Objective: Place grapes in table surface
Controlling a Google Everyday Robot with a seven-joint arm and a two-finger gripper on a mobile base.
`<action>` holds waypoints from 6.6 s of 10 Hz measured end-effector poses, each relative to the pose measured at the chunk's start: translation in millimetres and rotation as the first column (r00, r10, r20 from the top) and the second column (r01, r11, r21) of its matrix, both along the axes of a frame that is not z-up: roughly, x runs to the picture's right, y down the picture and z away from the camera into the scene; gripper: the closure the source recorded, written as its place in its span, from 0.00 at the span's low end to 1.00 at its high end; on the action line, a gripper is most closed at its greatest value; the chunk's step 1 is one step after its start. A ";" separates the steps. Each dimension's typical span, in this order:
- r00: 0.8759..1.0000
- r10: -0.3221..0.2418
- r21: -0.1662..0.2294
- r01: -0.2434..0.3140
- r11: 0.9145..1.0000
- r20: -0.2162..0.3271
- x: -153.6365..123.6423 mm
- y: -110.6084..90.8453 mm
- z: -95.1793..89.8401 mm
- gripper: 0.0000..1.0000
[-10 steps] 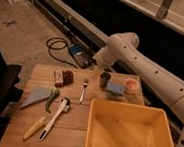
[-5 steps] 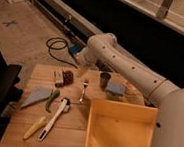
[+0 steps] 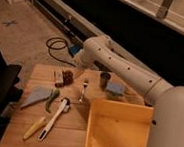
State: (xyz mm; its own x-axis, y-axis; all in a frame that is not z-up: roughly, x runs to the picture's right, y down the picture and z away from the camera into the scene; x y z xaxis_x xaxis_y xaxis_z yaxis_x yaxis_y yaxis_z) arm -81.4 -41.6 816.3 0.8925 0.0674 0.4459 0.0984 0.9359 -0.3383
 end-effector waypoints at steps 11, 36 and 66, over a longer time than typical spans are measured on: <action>0.995 -0.048 -0.116 0.059 0.992 0.089 -56.7 45.0 70.5 0.30; 0.992 -0.005 -0.186 0.028 0.982 0.124 -61.7 74.6 161.2 1.00; 0.989 0.062 -0.274 -0.025 0.962 0.130 -45.5 104.8 75.0 0.34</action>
State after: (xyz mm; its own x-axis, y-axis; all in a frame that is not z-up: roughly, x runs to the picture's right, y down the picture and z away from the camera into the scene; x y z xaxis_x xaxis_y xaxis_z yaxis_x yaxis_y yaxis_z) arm -126.9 63.3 891.3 0.8180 0.2398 0.5229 0.1225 0.8155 -0.5656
